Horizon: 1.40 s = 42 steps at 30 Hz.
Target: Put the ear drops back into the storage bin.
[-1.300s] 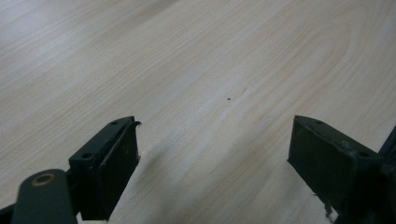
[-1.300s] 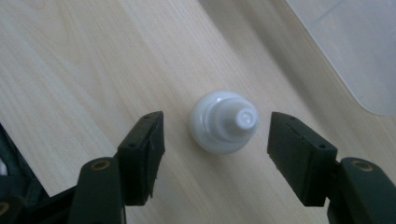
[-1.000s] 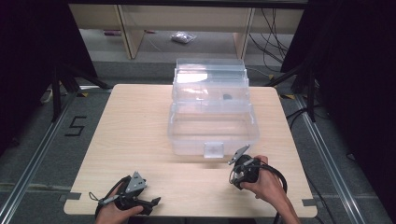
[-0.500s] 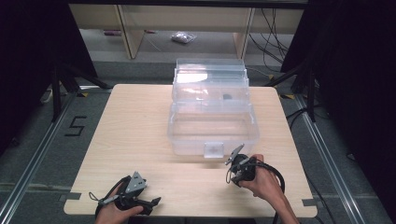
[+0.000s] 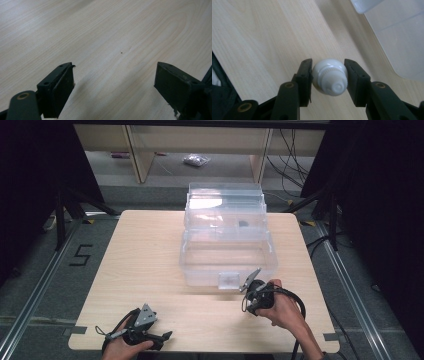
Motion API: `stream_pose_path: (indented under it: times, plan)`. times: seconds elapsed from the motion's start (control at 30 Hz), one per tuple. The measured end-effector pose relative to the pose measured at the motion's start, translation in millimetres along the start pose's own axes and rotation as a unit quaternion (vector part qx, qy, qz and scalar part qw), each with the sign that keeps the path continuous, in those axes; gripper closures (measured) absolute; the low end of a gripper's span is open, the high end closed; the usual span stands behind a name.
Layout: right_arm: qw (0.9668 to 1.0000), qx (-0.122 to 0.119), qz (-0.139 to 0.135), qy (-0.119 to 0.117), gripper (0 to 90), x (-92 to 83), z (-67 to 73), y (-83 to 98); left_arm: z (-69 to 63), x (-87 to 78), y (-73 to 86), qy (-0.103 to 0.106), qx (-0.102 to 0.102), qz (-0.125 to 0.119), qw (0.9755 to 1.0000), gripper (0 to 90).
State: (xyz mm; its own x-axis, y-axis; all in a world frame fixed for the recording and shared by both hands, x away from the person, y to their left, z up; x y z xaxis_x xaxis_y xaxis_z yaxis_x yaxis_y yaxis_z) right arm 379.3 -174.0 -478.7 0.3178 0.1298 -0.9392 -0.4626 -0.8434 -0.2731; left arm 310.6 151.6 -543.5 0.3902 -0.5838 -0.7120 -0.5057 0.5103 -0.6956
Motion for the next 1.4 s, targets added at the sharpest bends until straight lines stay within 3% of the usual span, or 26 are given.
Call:
stream_pose_path:
  times: [0.03, 0.5, 0.7, 0.97, 1.17, 1.4]
  plan:
    - [1.0, -0.001, 0.0, -0.001, 60.2, -1.9, -0.8, -0.9, 0.9, -1.2, 0.5, 0.001, 0.008, 0.008, 0.9999, 15.4]
    - [0.9997, 0.005, -0.007, -0.023, 60.2, -21.9, -15.8, -4.3, 1.7, -0.6, -0.2, -0.002, 0.003, 0.002, 1.0, 15.4]
    - [0.9993, -0.004, -0.019, -0.034, 60.2, -29.9, -19.9, -7.9, 2.0, 0.2, 0.2, -0.002, 0.005, 0.005, 1.0, 15.4]
    - [0.9993, 0.0, -0.019, -0.033, 60.3, -43.2, -25.7, -11.0, 2.3, -0.2, 0.2, -0.002, 0.005, 0.005, 1.0, 15.4]
    - [0.9991, -0.019, -0.026, -0.029, 60.2, -54.4, -28.5, -15.5, 2.4, -0.2, 0.4, 0.001, 0.007, 0.009, 0.9999, 15.4]
    - [0.9991, -0.013, -0.027, -0.029, 60.2, -66.3, -34.5, -19.4, 2.1, 0.2, 0.3, -0.002, 0.005, 0.005, 1.0, 15.4]
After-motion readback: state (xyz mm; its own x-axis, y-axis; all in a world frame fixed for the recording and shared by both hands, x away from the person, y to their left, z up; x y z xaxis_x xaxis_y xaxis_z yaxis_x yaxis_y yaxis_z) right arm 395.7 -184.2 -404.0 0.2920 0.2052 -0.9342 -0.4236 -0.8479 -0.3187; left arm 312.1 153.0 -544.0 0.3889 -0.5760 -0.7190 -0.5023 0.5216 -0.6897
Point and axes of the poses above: each handheld gripper's, and its own axes: x roughly forward along the jaws, y roughly out of its underside, z roughly to its left, the point moved 5 cm from there along x, roughly forward along the jaws, and after that the axes turned 7 degrees about y, right-handed, at the moved point
